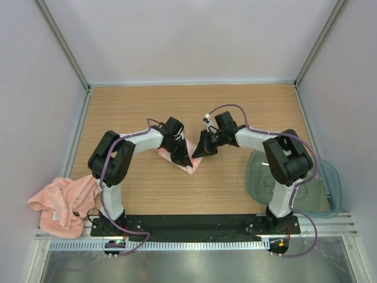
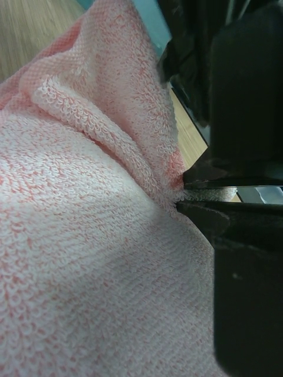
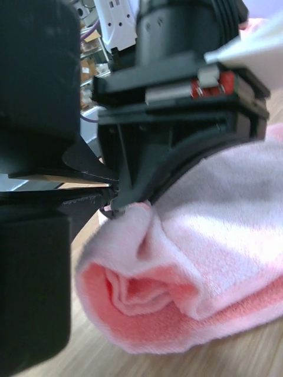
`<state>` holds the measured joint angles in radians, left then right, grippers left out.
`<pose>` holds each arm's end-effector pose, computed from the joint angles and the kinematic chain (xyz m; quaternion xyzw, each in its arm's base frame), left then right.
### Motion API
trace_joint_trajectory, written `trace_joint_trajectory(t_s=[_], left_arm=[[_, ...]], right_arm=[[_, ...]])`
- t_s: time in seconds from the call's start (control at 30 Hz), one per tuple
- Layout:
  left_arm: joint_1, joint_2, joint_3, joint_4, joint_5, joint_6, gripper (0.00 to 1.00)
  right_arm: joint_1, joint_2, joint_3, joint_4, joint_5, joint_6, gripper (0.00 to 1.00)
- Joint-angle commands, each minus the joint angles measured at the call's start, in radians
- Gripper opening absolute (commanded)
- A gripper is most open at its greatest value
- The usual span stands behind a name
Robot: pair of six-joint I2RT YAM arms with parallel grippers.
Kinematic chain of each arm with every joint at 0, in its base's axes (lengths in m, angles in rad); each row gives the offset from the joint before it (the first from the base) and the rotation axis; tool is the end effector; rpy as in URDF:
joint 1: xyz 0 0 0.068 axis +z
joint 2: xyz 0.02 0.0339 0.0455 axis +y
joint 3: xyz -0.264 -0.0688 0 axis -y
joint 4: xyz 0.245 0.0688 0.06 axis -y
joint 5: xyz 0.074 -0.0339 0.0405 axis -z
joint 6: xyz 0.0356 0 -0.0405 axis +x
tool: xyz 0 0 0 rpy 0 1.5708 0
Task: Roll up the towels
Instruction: Roll the towel
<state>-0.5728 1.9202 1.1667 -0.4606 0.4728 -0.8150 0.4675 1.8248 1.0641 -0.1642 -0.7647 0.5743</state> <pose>0.2996 -0.2125 0.1386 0.0743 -0.9548 0.2875 0.0148 0.3149 0.1866 0.1640 -0.0713 0.8849 0.4534 0.0793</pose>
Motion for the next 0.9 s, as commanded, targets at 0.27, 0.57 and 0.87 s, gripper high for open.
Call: trace_joint_trajectory(t_s=[0.27,0.57,0.87], left_arm=[[0.011,0.020,-0.009,-0.061,-0.043,0.045,0.00],[0.013,0.007,-0.013,-0.084,-0.060,0.054,0.00],[0.013,-0.036,-0.021,-0.133,-0.124,0.089,0.09]], right_arm=[[-0.023,0.128,0.048,0.086,0.037,0.038,0.11],[-0.058,0.217,0.033,0.081,0.119,0.027,0.09],[-0.058,0.248,0.040,0.086,0.140,0.022,0.07]])
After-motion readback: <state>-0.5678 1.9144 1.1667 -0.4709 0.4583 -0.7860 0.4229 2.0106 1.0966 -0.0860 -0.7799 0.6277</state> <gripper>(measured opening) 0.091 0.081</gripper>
